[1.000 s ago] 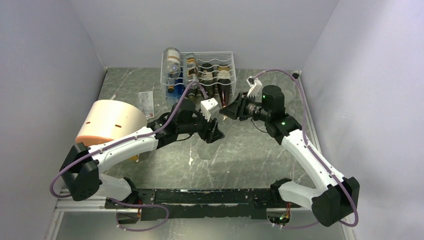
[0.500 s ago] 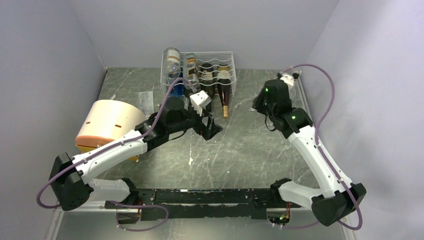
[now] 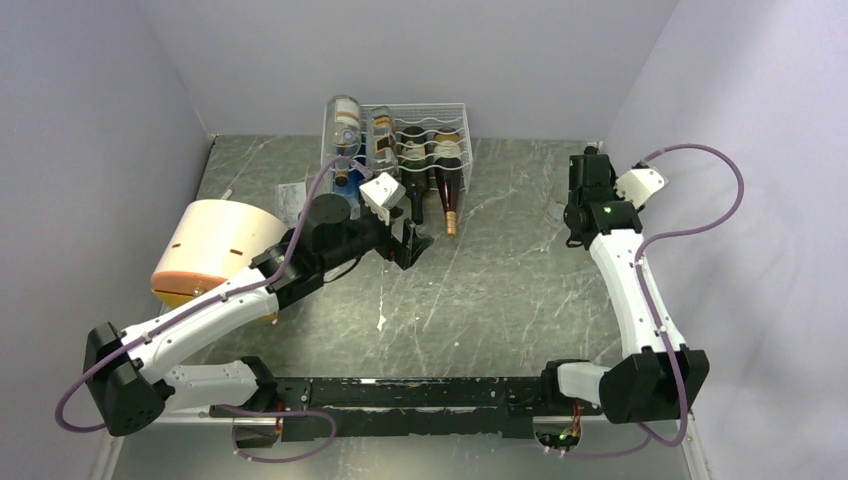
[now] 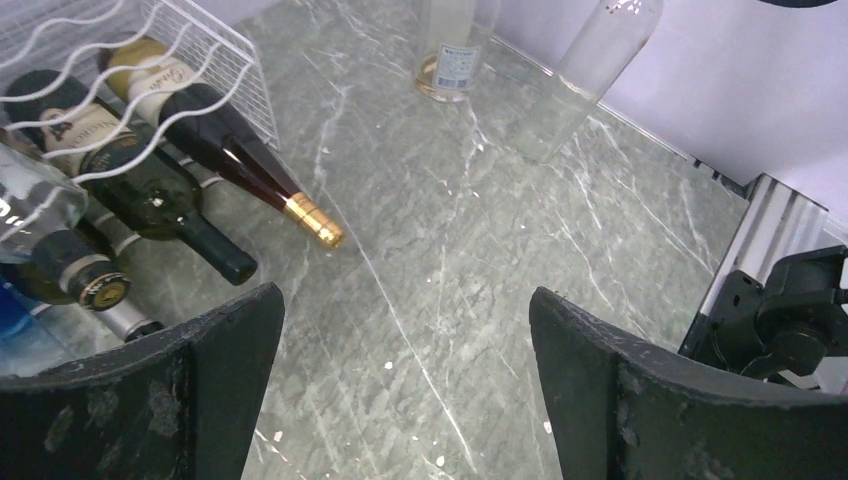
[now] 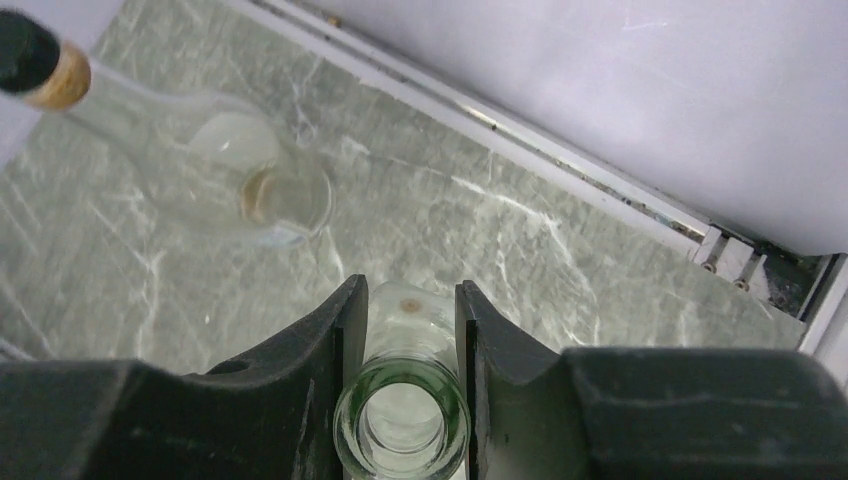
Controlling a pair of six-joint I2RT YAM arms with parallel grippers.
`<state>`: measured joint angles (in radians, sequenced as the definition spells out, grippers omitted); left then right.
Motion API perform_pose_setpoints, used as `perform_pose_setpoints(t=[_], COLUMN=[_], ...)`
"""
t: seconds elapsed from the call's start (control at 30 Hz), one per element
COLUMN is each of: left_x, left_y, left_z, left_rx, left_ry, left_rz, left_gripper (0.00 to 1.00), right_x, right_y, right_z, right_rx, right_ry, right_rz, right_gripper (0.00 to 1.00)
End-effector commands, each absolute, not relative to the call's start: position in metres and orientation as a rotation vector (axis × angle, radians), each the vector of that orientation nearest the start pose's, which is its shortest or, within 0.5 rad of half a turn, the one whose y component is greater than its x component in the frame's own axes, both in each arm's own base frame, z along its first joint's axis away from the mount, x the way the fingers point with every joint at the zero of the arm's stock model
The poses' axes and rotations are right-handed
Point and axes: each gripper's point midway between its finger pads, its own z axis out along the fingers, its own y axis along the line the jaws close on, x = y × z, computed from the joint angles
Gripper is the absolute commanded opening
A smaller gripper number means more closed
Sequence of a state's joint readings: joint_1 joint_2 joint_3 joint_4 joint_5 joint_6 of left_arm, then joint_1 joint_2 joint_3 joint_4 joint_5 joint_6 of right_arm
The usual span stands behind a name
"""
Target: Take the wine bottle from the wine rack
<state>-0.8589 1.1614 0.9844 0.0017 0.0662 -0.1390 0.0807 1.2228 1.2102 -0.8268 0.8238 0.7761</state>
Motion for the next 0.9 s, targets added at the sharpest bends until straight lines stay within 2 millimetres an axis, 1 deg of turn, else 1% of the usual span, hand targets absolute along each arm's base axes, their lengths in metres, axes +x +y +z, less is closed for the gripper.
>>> perform_pose_setpoints(t=[0.0,0.17,0.37,0.5,0.7,0.87], left_x=[0.258,0.258,0.258,0.257,0.258,0.259], left_y=[-0.300,-0.295,-0.292,-0.293,-0.295,-0.296], left_z=[0.297,0.303,0.307,0.306,0.303,0.301], left_rx=[0.641,0.631,0.629,0.636,0.642,0.658], left_ry=[1.647,1.628,1.618,1.616,1.626,1.630], left_rz=[-0.697,-0.682,-0.671,-0.673,-0.676,-0.663], left_gripper=[0.96,0.96,0.96,0.96,0.96,0.94], right_x=[0.326,0.347,0.368,0.375,0.388,0.396], right_y=[-0.106,-0.111,-0.120,-0.121,-0.122,-0.121], right_z=[0.257,0.250,0.242,0.232,0.231,0.224], right_rx=[1.180,1.232,1.199,1.206,1.214,1.201], right_ry=[1.678,1.642,1.640,1.653,1.651,1.675], right_rz=[-0.491,-0.494,-0.582,-0.607,-0.611,-0.614], right_gripper=[0.00,0.00,0.00,0.00,0.00,0.00])
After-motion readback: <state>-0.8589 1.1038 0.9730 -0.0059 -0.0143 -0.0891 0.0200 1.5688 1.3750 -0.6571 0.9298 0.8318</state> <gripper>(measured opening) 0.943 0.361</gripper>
